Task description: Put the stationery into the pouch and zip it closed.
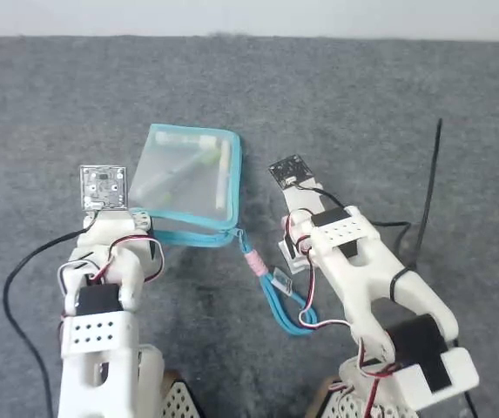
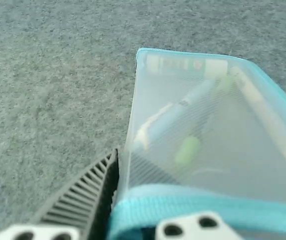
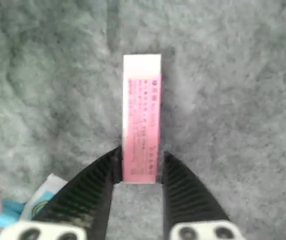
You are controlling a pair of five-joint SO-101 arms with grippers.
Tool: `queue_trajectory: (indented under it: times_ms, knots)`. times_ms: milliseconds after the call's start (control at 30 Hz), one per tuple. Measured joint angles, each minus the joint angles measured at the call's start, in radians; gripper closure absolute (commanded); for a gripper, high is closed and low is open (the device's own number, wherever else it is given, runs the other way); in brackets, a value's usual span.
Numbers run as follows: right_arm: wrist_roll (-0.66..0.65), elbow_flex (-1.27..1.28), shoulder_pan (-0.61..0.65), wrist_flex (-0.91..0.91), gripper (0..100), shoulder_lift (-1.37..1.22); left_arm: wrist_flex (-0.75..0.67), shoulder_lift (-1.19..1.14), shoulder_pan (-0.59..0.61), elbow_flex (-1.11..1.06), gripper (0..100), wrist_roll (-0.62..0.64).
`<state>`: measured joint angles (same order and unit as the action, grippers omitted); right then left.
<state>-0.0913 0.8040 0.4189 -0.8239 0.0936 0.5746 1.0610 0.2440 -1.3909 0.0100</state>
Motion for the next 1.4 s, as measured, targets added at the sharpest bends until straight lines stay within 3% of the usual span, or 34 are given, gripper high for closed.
queue_trajectory:
  times_ms: [167, 400, 533, 700, 1033, 1400]
  knots:
    - [-0.008, -0.002, -0.006, -0.112, 99.1, 0.101, 0.0, 0.0, 0.0, 0.0, 99, 0.0]
    - [-0.132, 0.0, -0.046, -0.334, 99.2, 0.502, 0.0, 0.0, -0.092, 0.0, 99, 0.003]
    - [-0.193, -0.048, 0.074, -0.462, 99.2, 0.666, 0.0, 0.0, -0.181, 0.0, 99, 0.003]
    - [-0.198, -0.143, 0.195, -0.502, 99.2, 0.618, 0.0, 0.0, -0.267, 0.0, 99, 0.003]
    - [-0.172, -0.402, 0.212, -0.535, 99.2, 0.235, 0.0, 0.0, -0.279, 0.0, 99, 0.005]
    - [-0.235, -0.413, 0.348, -0.738, 99.2, 0.384, 0.0, 0.0, -0.281, 0.0, 99, 0.006]
